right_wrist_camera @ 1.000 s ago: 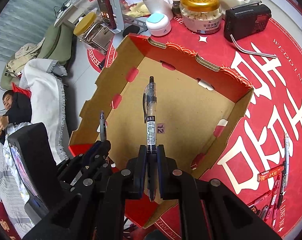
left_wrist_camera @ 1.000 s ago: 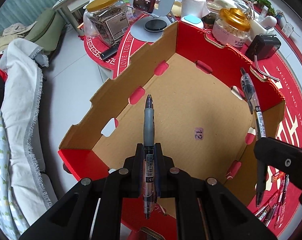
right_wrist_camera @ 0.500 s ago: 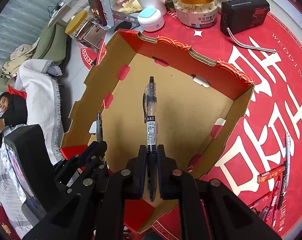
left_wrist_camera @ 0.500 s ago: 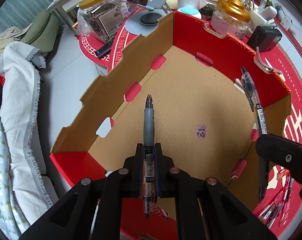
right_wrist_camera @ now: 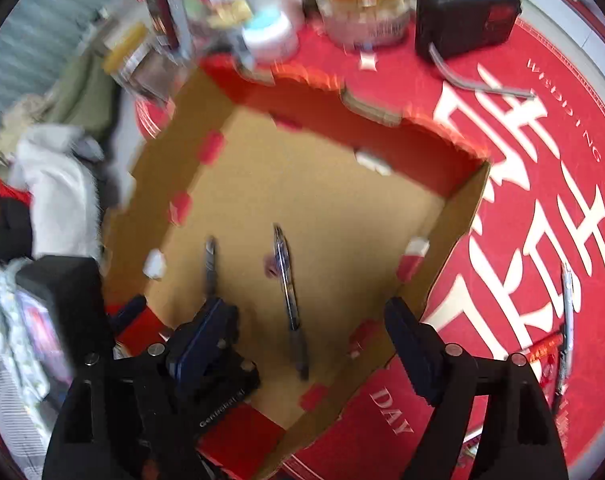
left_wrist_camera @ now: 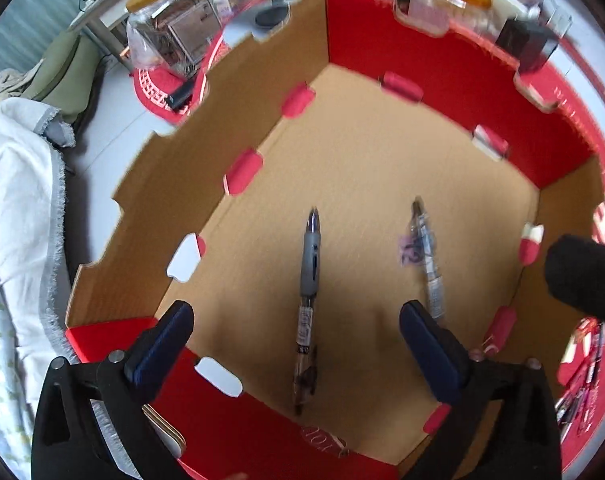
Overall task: Organize rigid objects
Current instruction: 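Open both tools to drop the pens into the box, then move both tools back over the remaining pens on the mat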
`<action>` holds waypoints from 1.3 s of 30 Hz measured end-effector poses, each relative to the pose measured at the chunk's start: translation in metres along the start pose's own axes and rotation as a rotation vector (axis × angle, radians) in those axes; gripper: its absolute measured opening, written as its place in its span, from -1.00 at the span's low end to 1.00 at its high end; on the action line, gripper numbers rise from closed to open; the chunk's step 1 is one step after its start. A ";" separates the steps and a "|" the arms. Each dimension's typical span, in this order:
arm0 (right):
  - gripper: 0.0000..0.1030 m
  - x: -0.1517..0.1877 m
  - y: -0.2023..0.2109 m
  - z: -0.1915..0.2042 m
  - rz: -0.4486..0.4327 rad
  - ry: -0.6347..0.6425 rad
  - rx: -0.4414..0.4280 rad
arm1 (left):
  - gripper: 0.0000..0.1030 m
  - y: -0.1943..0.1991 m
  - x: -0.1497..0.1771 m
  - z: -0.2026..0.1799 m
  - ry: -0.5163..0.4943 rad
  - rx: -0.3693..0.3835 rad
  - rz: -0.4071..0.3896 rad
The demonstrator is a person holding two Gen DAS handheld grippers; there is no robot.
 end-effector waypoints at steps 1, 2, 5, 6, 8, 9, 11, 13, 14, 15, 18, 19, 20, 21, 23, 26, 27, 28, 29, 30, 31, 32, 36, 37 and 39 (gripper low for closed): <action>0.65 -0.001 0.005 0.001 -0.002 -0.003 -0.004 | 0.99 0.000 0.000 -0.002 -0.001 0.030 -0.006; 0.65 -0.001 0.014 0.001 -0.017 -0.001 -0.016 | 0.99 0.000 0.001 -0.004 -0.008 0.052 -0.005; 0.65 0.009 0.051 -0.015 -0.110 -0.013 0.018 | 0.99 0.009 0.007 -0.018 -0.058 0.103 -0.017; 0.65 0.014 0.061 -0.024 -0.134 -0.023 0.042 | 0.99 0.015 0.009 -0.024 -0.080 0.121 -0.026; 0.65 0.034 0.089 -0.059 -0.189 -0.079 0.131 | 0.99 0.039 0.018 -0.048 -0.160 0.190 -0.061; 0.65 0.049 0.102 -0.084 -0.201 -0.132 0.181 | 0.99 0.055 0.025 -0.064 -0.213 0.222 -0.092; 0.65 0.081 0.119 -0.128 -0.193 -0.242 0.224 | 1.00 0.086 0.045 -0.103 -0.341 0.273 -0.157; 0.65 0.122 0.129 -0.173 -0.161 -0.375 0.209 | 1.00 0.106 0.064 -0.144 -0.474 0.283 -0.210; 0.65 0.137 0.133 -0.188 -0.156 -0.420 0.208 | 1.00 0.109 0.074 -0.165 -0.537 0.280 -0.225; 0.65 0.153 0.135 -0.202 -0.148 -0.463 0.207 | 1.00 0.105 0.090 -0.194 -0.619 0.272 -0.234; 0.65 0.191 0.139 -0.230 -0.123 -0.537 0.202 | 0.99 0.087 0.117 -0.249 -0.752 0.252 -0.222; 0.65 0.200 0.140 -0.234 -0.119 -0.548 0.197 | 0.99 0.078 0.123 -0.264 -0.778 0.225 -0.218; 0.65 0.210 0.141 -0.239 -0.117 -0.558 0.191 | 0.99 0.074 0.124 -0.274 -0.790 0.211 -0.214; 0.65 0.217 0.142 -0.245 -0.120 -0.567 0.183 | 0.99 0.067 0.124 -0.285 -0.798 0.208 -0.208; 0.65 0.229 0.145 -0.255 -0.128 -0.588 0.161 | 0.99 0.064 0.119 -0.302 -0.792 0.207 -0.201; 0.65 0.242 0.148 -0.264 -0.134 -0.617 0.130 | 0.99 0.055 0.113 -0.321 -0.780 0.190 -0.183; 0.65 0.244 0.149 -0.267 -0.138 -0.624 0.120 | 0.99 0.049 0.110 -0.324 -0.769 0.173 -0.168; 0.65 0.245 0.149 -0.268 -0.135 -0.624 0.107 | 0.99 0.041 0.107 -0.326 -0.753 0.152 -0.149; 0.65 0.245 0.150 -0.270 -0.137 -0.624 0.104 | 1.00 0.035 0.106 -0.325 -0.743 0.132 -0.131; 0.65 0.246 0.153 -0.272 -0.141 -0.623 0.102 | 1.00 0.031 0.101 -0.322 -0.716 0.143 -0.128; 0.65 0.247 0.154 -0.275 -0.144 -0.621 0.101 | 1.00 0.029 0.098 -0.318 -0.706 0.136 -0.133; 0.65 0.248 0.156 -0.279 -0.147 -0.618 0.103 | 1.00 0.027 0.092 -0.312 -0.700 0.116 -0.150; 0.65 0.250 0.153 -0.293 -0.136 -0.575 0.115 | 1.00 0.014 0.068 -0.279 -0.650 0.043 -0.148; 0.65 0.250 0.149 -0.297 -0.121 -0.555 0.113 | 1.00 0.013 0.066 -0.274 -0.645 0.035 -0.138; 0.65 0.253 0.137 -0.305 -0.070 -0.502 0.128 | 1.00 0.013 0.066 -0.269 -0.638 0.054 -0.123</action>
Point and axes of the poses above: each gripper's, at about its wrist camera, not at the fingertips, and y roughly against the way its jaws point, z to its left, x to its underside, the point moved 8 cm from there along -y, roughly the way its jaws point, and after that the axes turned 9 degrees about -x, right-handed, at the moved point
